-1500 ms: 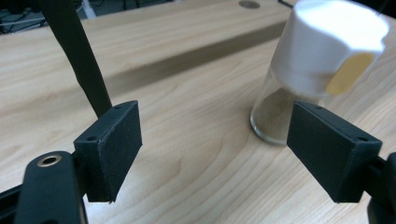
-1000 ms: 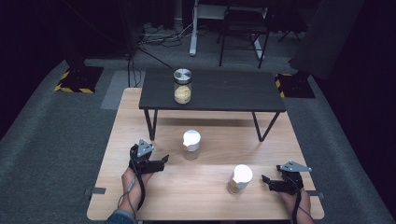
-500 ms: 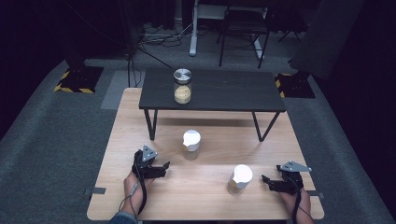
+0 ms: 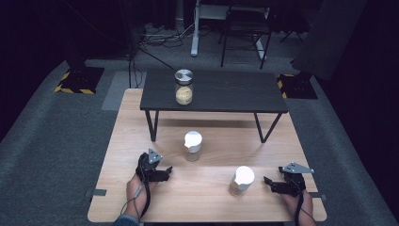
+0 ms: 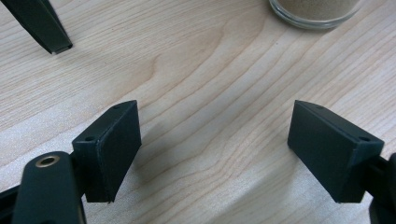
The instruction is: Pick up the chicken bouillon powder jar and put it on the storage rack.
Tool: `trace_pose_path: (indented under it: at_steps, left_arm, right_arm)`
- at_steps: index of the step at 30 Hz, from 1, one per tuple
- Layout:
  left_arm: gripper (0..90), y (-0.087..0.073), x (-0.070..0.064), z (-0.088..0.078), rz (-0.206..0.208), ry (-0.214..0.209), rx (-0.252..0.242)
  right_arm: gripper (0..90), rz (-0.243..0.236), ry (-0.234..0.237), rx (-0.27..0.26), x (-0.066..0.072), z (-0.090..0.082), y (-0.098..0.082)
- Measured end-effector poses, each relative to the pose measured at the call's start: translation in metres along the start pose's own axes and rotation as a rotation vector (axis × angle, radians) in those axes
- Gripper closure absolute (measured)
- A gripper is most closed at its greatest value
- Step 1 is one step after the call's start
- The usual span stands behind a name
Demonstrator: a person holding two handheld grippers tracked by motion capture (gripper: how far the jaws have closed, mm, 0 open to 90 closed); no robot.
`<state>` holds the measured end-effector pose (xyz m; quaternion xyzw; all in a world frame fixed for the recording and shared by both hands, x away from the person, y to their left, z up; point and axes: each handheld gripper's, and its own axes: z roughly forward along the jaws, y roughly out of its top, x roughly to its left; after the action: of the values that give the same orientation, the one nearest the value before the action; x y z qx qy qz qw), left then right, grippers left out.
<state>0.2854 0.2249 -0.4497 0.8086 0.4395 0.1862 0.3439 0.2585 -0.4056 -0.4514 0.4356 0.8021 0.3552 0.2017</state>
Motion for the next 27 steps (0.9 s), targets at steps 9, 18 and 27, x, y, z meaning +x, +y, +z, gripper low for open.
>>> trace_pose_path:
  at_steps: [9, 18, 27]
  left_arm:
    - [17.4, -0.0012, -0.0003, -0.0013, 0.001, 0.003, 0.000]
    - [17.4, -0.0012, -0.0004, -0.0015, -0.003, 0.004, 0.001]
    - [17.4, -0.0012, -0.0004, -0.0015, -0.003, 0.004, 0.001]
  right_arm:
    - [14.9, 0.001, 0.001, 0.000, 0.0000, 0.0002, 0.0002]
    - [14.9, 0.001, 0.001, 0.000, -0.0002, 0.0005, 0.0005]
    - [15.0, 0.001, 0.001, 0.000, -0.0002, 0.0005, 0.0005]
